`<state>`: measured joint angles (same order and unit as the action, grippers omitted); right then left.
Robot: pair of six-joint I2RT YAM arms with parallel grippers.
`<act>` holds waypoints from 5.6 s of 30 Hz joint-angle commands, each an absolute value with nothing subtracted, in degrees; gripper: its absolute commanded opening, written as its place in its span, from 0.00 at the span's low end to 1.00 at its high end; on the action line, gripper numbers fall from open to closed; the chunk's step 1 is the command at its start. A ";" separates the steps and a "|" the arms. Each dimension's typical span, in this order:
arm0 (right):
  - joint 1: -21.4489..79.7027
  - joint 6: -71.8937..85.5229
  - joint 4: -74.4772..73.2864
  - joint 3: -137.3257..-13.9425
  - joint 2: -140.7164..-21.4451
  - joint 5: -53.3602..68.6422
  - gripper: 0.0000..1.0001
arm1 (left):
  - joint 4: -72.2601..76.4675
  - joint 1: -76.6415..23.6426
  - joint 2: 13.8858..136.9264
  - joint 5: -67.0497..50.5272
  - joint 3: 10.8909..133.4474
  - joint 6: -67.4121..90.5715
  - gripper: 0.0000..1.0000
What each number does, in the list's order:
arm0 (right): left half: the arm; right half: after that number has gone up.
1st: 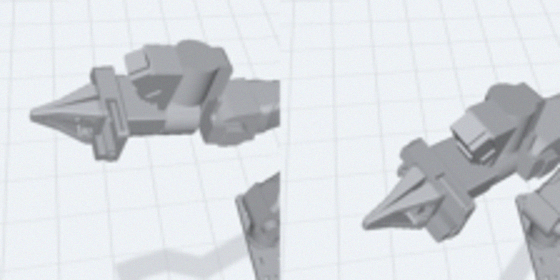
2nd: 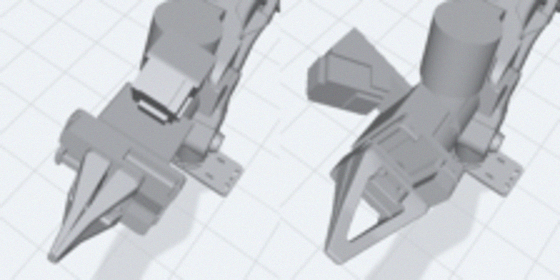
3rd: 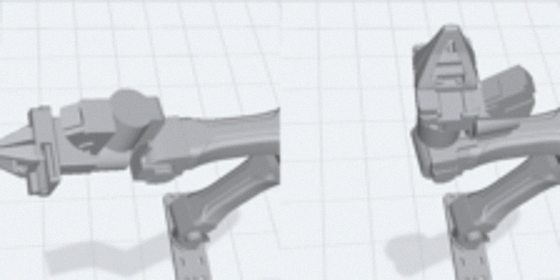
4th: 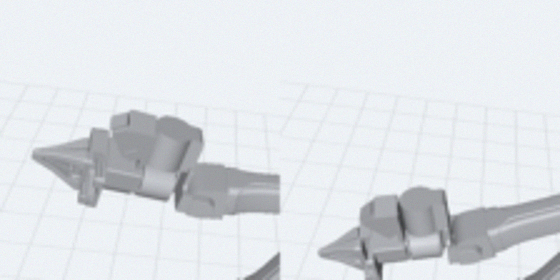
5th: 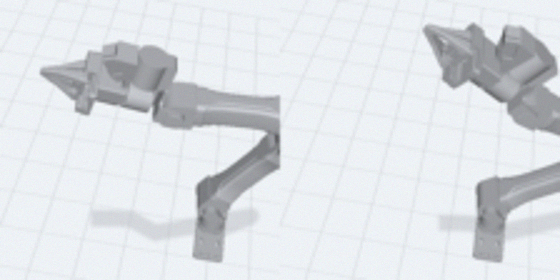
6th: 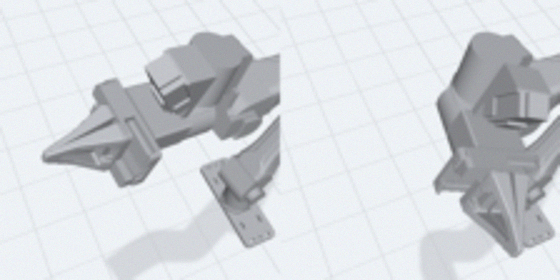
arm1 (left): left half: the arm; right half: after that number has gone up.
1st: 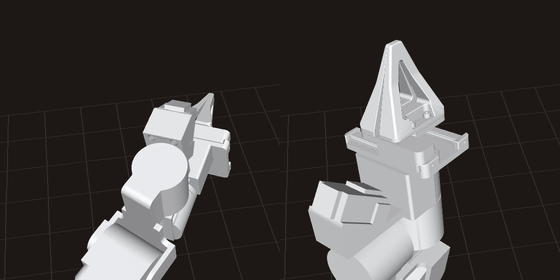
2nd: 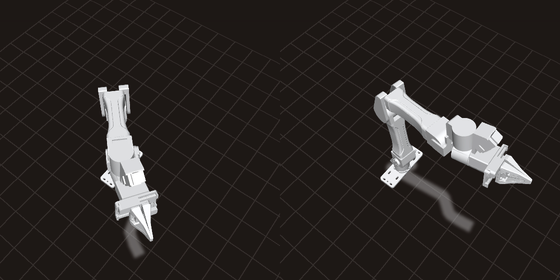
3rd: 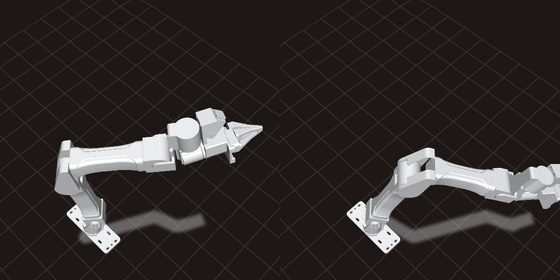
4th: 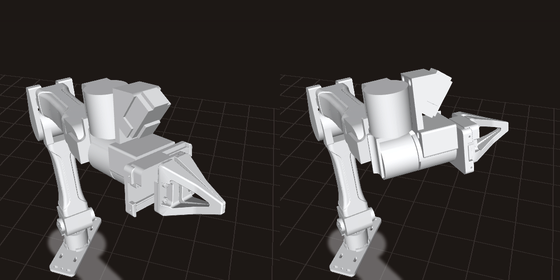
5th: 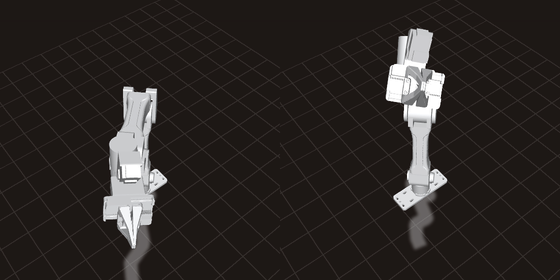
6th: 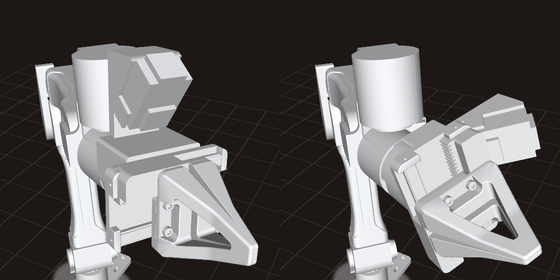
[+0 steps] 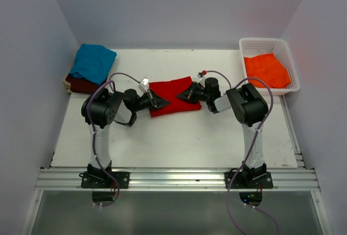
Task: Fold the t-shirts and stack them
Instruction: Smooth out wrinkles on the folded tshirt, then put the neatly folded tshirt into the corner of the board with the left arm
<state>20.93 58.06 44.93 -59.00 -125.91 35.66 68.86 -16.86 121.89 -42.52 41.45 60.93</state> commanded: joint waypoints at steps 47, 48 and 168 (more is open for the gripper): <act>32.25 50.36 41.91 -46.76 -118.84 26.44 0.00 | 32.71 -19.25 76.92 -21.36 26.72 41.49 0.00; 32.26 50.45 45.32 -46.32 -116.91 28.37 0.00 | 29.30 -19.25 74.29 -20.49 26.72 40.96 0.00; 29.97 23.82 -20.12 -47.90 -82.53 5.72 0.46 | 43.41 22.06 86.64 -33.22 60.17 57.39 0.00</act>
<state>29.95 23.16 -20.32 -48.14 -85.73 5.52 32.73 20.93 82.56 -29.28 51.20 52.80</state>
